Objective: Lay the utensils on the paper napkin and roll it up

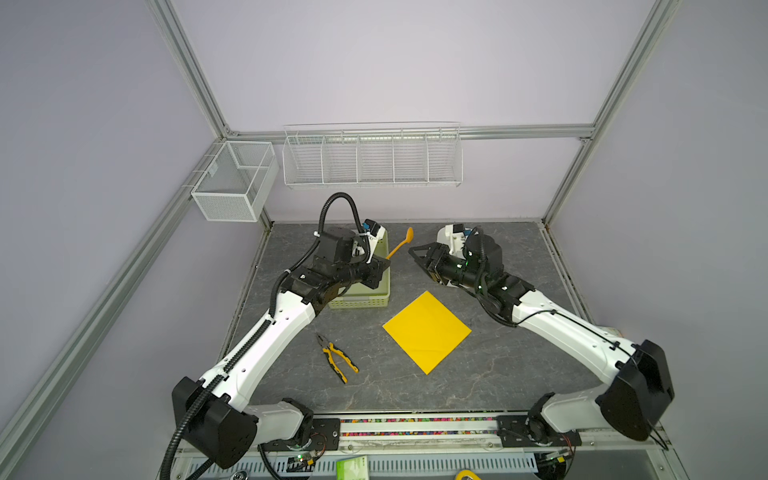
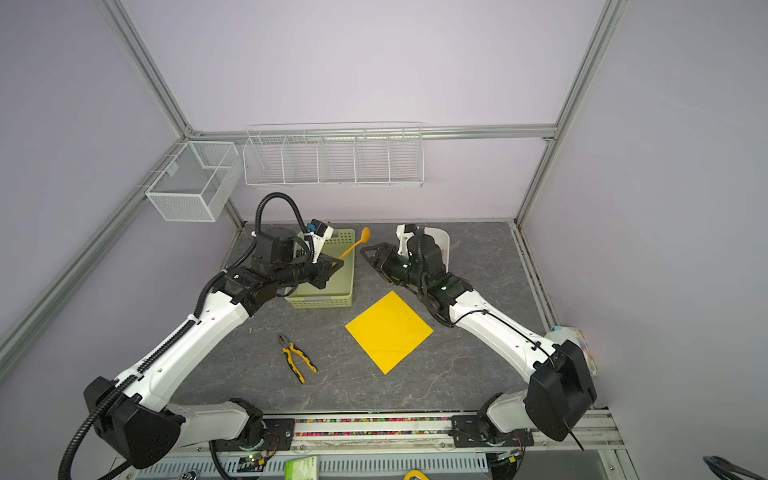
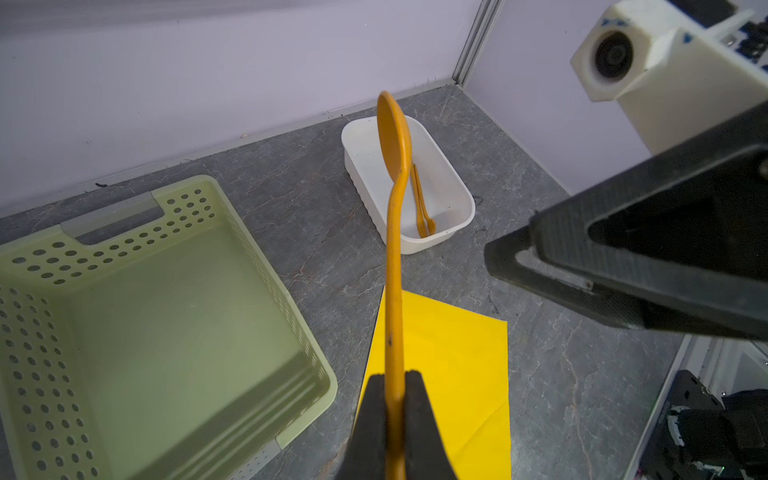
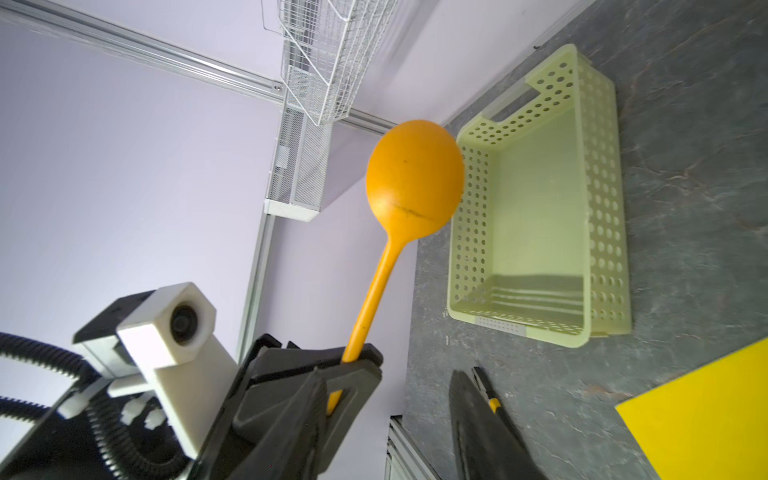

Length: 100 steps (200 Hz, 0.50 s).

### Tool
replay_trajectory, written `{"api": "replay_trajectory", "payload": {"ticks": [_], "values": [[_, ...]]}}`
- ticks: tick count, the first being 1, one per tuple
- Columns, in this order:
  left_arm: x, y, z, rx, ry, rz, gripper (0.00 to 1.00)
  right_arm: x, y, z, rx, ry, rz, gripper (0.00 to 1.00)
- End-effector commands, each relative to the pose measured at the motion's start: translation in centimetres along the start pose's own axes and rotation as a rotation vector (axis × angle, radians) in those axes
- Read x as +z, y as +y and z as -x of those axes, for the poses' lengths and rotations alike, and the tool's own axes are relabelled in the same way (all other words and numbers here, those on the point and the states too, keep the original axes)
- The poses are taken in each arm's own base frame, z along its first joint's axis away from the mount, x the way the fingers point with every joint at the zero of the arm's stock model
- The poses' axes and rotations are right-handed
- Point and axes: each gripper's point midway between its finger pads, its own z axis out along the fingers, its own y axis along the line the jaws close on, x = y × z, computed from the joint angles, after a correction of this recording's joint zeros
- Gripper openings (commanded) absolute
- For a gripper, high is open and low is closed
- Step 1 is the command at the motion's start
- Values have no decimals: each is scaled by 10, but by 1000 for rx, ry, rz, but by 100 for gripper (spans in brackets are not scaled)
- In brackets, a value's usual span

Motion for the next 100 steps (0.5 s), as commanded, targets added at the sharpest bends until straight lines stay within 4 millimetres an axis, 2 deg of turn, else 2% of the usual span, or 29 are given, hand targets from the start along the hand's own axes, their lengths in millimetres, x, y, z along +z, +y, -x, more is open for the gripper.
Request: {"api": "replay_trajectory", "payload": {"ticks": [1,66,100], "values": [[-5,-5,15,9,-75,-10,0,12,18,2,99,-5,102,47],[-2,-4,7,-6,-73,-13,0,42,9,12,160,-21,97,34],[0,-5,3,-20,-72,-18,0,45,9,17,188,-48,134,28]]}}
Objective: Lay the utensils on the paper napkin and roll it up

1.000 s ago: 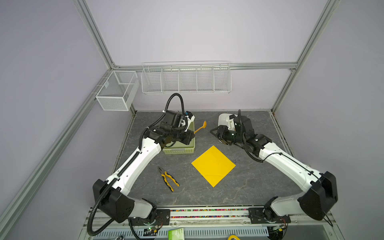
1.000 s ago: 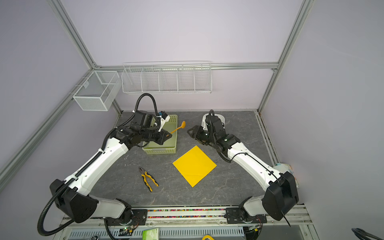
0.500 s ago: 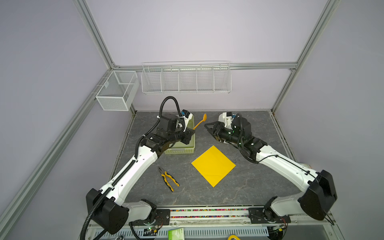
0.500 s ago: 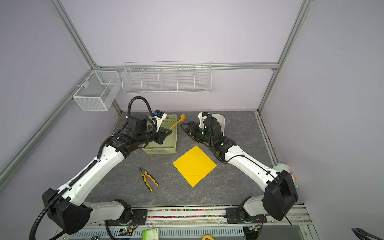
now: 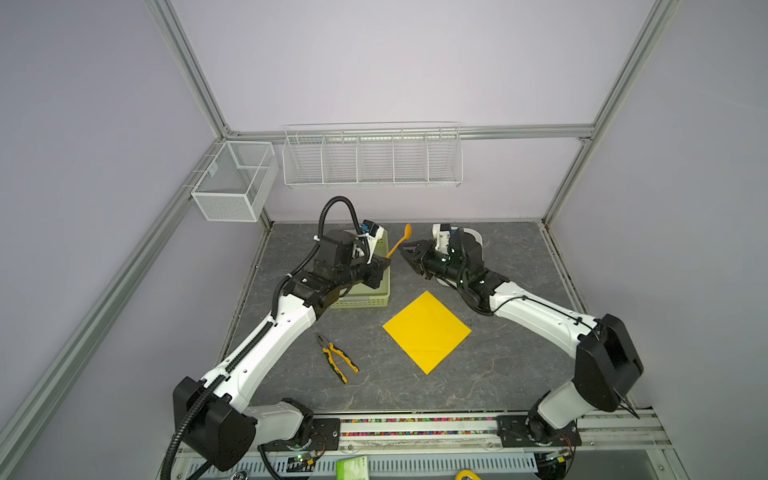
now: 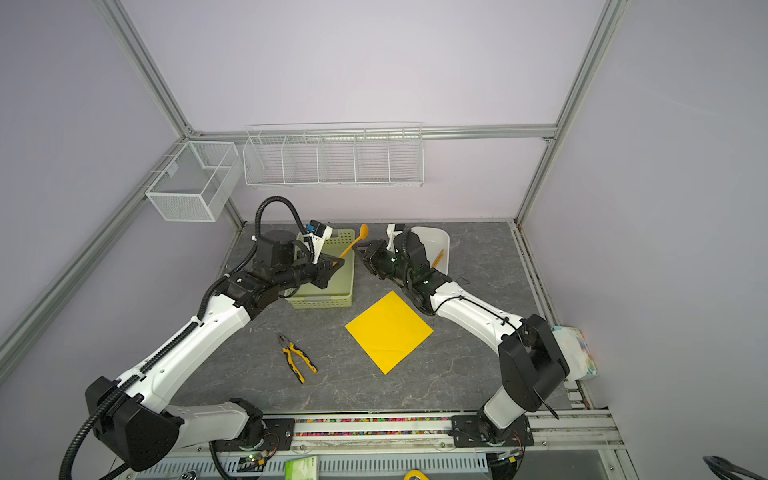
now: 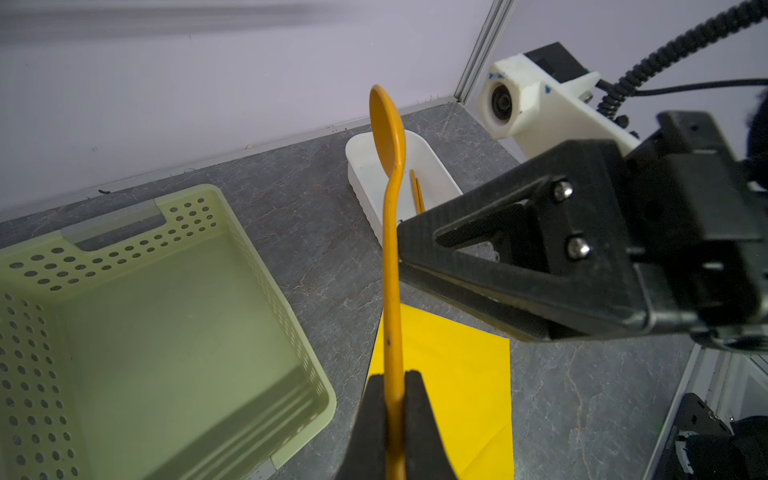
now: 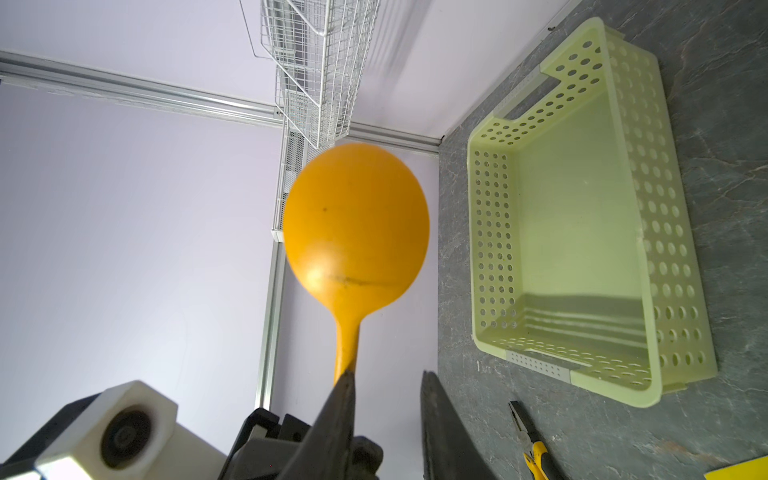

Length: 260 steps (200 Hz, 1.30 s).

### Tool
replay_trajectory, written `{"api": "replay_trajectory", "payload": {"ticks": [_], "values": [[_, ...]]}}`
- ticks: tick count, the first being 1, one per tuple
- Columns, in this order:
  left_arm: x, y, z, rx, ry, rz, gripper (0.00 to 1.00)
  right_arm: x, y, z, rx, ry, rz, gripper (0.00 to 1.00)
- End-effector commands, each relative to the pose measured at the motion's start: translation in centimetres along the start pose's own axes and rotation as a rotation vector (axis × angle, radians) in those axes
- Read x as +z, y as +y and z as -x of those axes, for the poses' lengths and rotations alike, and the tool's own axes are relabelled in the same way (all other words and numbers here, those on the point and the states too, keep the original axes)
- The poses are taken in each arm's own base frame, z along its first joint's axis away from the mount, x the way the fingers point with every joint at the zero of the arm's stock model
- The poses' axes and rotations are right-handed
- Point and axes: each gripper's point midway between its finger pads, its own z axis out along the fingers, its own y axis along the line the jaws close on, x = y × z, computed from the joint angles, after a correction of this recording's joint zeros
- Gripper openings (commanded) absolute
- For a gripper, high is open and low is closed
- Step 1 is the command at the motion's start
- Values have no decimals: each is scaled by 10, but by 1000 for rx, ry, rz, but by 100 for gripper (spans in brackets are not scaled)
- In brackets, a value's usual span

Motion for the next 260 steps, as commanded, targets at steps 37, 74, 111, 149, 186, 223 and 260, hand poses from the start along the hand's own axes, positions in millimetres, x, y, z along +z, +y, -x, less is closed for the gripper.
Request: {"api": "replay_trajectory", "payload": {"ticks": [37,74,111,149,186,223,260], "values": [[-7,-5,2,8,-32,-5,0,-1,20,8,74,-44,101,28],[-8,-6,3,13,-32,-10,0,7,15,6,95,-21,93,25],[-11,-7,3,20,-35,-13,0,9,10,8,105,-32,88,18],[-10,-6,-1,27,-19,-10,0,8,9,10,108,-39,90,15],[-10,-9,-3,15,-14,-28,3,5,9,12,83,-44,90,8],[-18,-21,4,-9,-22,-82,33,-6,13,11,-60,-20,60,7],[-33,-41,9,-20,-40,-179,45,-29,20,8,-297,-2,13,7]]}}
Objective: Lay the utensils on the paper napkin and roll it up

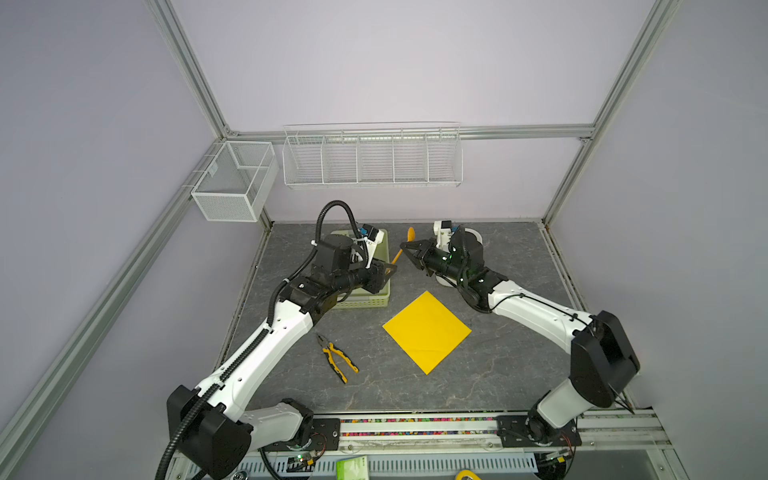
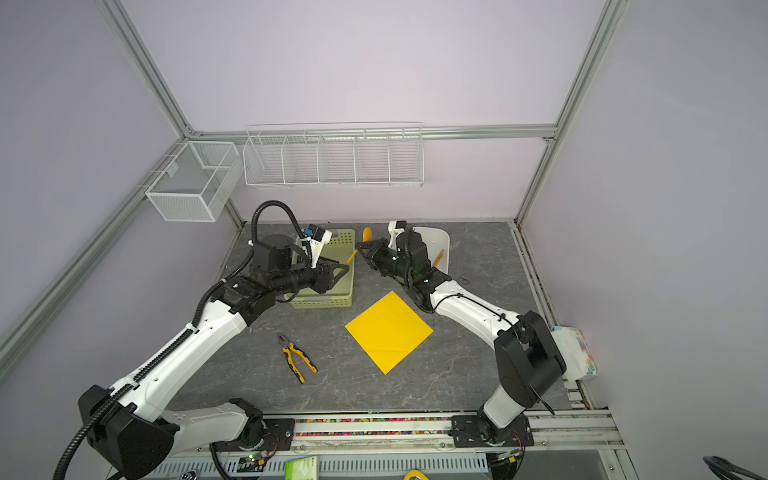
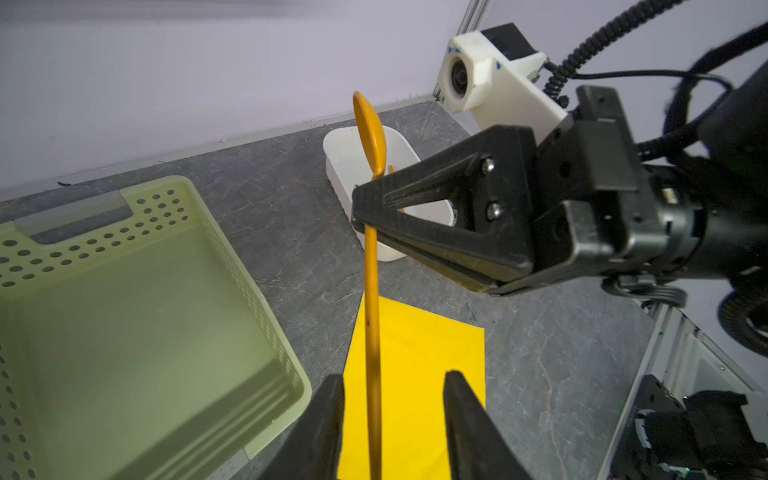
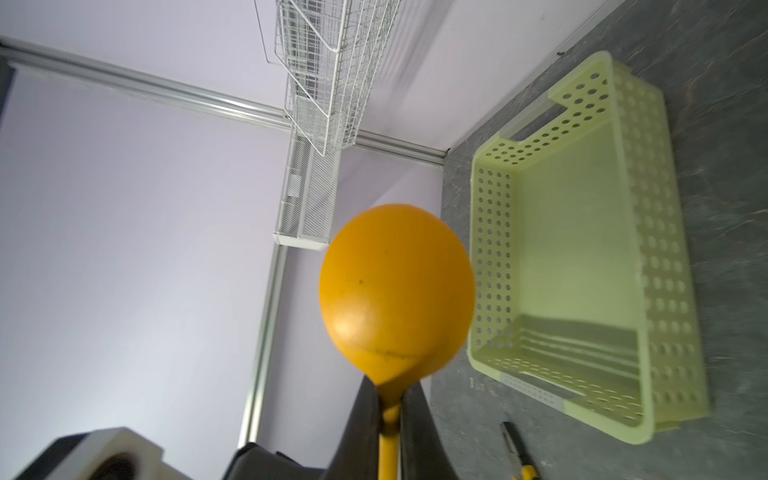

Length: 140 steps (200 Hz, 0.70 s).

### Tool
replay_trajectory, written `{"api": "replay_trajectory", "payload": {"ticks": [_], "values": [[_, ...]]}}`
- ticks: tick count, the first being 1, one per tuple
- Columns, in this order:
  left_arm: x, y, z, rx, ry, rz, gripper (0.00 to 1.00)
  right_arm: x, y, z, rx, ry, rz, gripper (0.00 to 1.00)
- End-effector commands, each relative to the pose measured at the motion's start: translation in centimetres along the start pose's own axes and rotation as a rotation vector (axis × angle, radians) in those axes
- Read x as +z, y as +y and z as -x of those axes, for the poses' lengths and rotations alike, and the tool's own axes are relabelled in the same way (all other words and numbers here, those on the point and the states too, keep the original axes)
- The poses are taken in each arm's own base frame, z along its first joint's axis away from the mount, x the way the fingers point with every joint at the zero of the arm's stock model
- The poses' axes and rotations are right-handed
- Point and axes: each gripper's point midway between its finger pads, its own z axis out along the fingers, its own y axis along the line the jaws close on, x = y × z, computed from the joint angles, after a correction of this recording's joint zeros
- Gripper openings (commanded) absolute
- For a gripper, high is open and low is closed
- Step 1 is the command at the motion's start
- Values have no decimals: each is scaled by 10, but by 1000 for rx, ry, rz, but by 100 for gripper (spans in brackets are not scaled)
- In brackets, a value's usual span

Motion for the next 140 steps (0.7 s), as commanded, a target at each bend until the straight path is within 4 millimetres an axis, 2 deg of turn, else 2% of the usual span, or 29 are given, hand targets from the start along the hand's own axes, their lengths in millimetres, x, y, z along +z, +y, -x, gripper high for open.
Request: {"api": "replay_trajectory", "payload": {"ticks": [1,28,66,90,102,112,140], "values": [[-17,-25,12,10,-34,-101,46,-27,25,-1,-204,10,15,7],[-30,-47,21,33,-69,-208,48,-45,41,-6,-397,44,31,7],[-45,-59,40,22,-139,-247,59,-77,83,-26,-691,109,172,7],[-56,-76,48,43,-182,-332,61,-100,103,-39,-836,133,247,7],[-61,-83,50,63,-200,-369,61,-113,112,-49,-916,150,304,7],[-68,-97,49,106,-203,-447,61,-123,119,-56,-974,162,347,7],[-80,-123,51,154,-212,-627,53,-151,139,-73,-1081,170,451,7]]}}
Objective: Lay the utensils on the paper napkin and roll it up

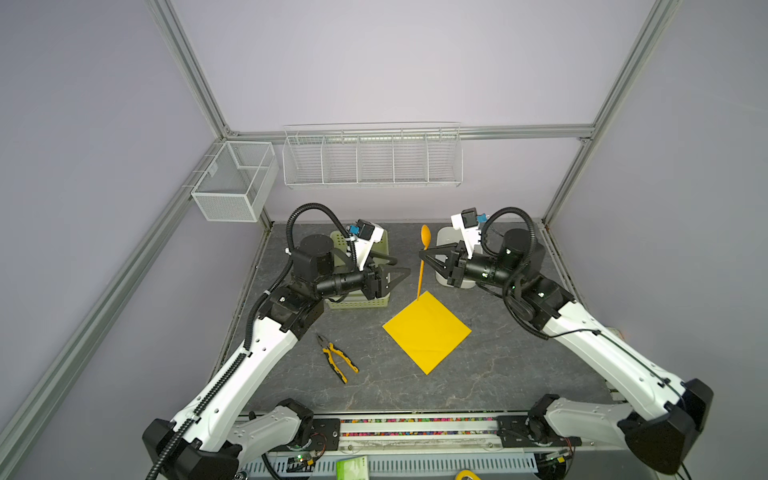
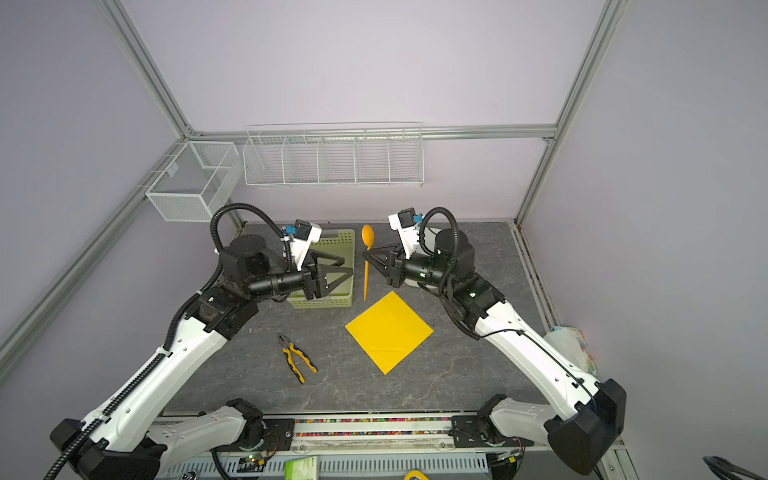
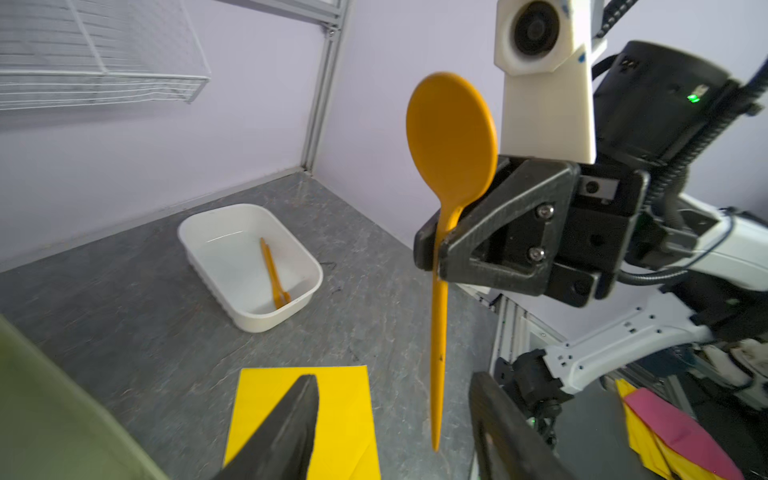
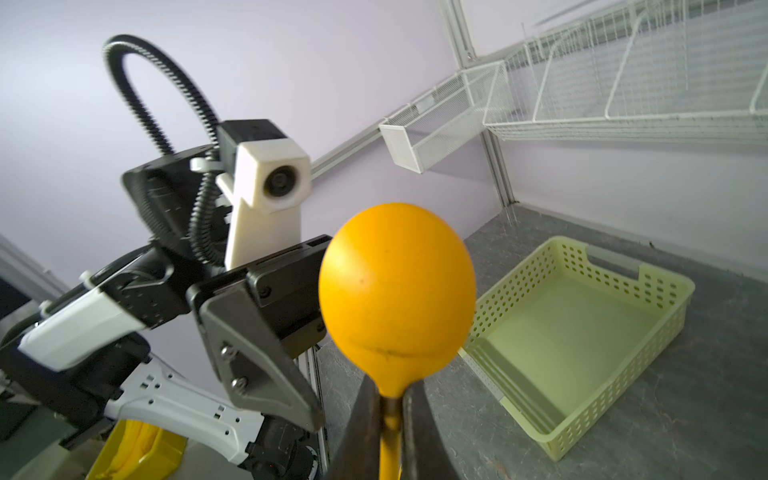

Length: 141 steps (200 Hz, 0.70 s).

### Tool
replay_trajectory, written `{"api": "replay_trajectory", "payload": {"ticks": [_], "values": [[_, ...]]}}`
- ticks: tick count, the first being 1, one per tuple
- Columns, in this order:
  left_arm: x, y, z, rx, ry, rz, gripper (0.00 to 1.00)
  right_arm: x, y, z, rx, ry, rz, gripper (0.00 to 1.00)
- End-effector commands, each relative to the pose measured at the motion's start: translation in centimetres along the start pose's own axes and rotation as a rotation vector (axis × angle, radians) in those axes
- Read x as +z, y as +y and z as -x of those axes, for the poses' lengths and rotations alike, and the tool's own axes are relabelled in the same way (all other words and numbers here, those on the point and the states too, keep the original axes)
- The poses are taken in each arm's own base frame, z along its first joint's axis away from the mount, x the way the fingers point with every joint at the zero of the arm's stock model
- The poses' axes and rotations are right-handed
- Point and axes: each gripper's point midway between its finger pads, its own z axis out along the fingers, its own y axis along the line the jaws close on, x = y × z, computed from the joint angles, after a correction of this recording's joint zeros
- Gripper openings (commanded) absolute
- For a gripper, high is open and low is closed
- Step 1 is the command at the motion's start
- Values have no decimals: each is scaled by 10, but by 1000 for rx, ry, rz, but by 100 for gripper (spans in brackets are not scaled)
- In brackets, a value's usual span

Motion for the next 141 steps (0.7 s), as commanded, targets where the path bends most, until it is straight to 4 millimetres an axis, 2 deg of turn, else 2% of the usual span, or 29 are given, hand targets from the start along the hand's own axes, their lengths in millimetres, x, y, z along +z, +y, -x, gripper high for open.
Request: {"api": "replay_trajectory", "payload": {"ticks": [1,34,63,84,141], "values": [[-4,-39,13,69,-32,-212,53,-15,37,0,-187,7,133,7],[-9,-66,17,135,-61,-340,50,-26,70,2,-223,20,253,7],[-6,-87,13,180,-31,-416,47,-27,89,1,-238,33,304,7],[-2,-90,10,181,-16,-428,40,-27,94,1,-239,41,307,7],[1,-94,9,198,-34,-444,30,-31,95,9,-237,17,268,7]]}}
